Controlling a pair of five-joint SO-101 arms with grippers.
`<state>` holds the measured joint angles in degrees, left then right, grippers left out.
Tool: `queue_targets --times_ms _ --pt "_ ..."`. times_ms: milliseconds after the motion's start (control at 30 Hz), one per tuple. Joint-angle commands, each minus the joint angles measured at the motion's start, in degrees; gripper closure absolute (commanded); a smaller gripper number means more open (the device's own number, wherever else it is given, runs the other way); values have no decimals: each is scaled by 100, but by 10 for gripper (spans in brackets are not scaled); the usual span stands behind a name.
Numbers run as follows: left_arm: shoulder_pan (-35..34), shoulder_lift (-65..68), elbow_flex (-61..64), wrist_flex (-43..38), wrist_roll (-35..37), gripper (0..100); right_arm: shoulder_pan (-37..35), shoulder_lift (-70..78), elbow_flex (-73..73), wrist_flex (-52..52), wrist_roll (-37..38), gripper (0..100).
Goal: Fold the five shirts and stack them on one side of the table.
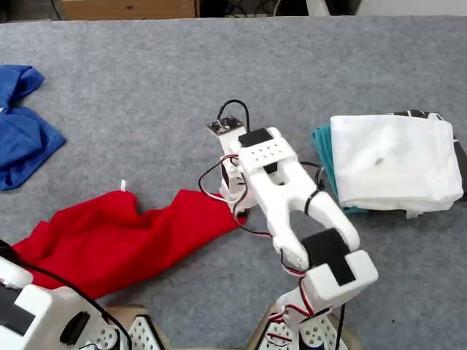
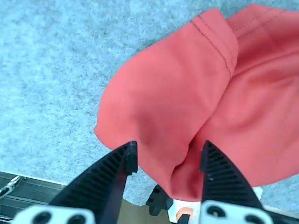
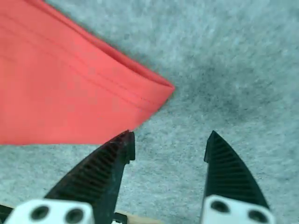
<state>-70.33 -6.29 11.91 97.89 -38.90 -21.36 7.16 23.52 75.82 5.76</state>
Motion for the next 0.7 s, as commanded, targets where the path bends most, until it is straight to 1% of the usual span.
queue_targets --times_ms 0,100,333,400,533,667 --pt "-57 -202 -277 70 132 765 -246 101 -268 -220 -141 740" --pt "-75 -202 -277 44 132 766 -404 338 -286 -519 -396 740" --pt "-101 -202 -277 35 132 766 -422 840 -295 -967 -571 750" --pt "-92 -202 -277 35 132 766 -422 936 -303 -1037 -598 806" --pt "-57 -193 -277 35 132 766 -404 963 -488 -1011 -563 966" --pt "-57 -193 -277 26 132 766 -396 875 -558 -941 -545 979"
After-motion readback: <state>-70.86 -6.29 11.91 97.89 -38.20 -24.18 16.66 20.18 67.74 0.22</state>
